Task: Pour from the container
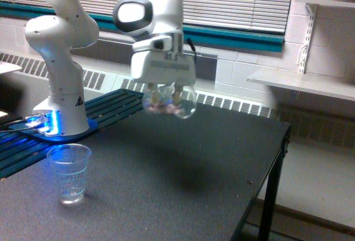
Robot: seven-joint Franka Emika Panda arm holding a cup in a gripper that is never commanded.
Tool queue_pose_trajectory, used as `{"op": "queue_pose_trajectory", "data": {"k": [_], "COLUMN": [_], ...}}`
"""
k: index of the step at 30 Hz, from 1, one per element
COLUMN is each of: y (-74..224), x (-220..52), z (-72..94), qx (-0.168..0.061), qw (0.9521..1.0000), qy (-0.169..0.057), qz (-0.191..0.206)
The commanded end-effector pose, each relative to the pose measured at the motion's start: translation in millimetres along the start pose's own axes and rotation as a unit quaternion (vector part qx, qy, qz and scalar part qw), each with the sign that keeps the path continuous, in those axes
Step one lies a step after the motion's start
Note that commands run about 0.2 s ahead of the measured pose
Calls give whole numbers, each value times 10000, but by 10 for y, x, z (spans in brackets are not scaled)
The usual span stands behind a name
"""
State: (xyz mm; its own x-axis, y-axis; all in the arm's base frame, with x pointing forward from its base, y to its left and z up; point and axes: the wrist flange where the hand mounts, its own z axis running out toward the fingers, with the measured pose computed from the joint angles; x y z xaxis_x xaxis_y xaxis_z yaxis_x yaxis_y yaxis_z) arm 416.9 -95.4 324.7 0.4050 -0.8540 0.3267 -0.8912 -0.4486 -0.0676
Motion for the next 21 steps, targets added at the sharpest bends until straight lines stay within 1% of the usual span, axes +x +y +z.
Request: {"op": "queue_pose_trajectory", "data": {"k": [1, 3, 6, 9, 18, 21], "y": [274, 341, 439, 532, 759, 841], "x": [51, 37, 63, 71, 111, 116], "z": [119, 158, 197, 229, 276, 294], "qx": [-267, -407, -497, -645, -1038, -1154], "qw": [9982, 9972, 9958, 9942, 9875, 9850], "qy": [-68, -27, -75, -75, 25, -4], "qz": [532, 625, 767, 853, 1185, 1281]}}
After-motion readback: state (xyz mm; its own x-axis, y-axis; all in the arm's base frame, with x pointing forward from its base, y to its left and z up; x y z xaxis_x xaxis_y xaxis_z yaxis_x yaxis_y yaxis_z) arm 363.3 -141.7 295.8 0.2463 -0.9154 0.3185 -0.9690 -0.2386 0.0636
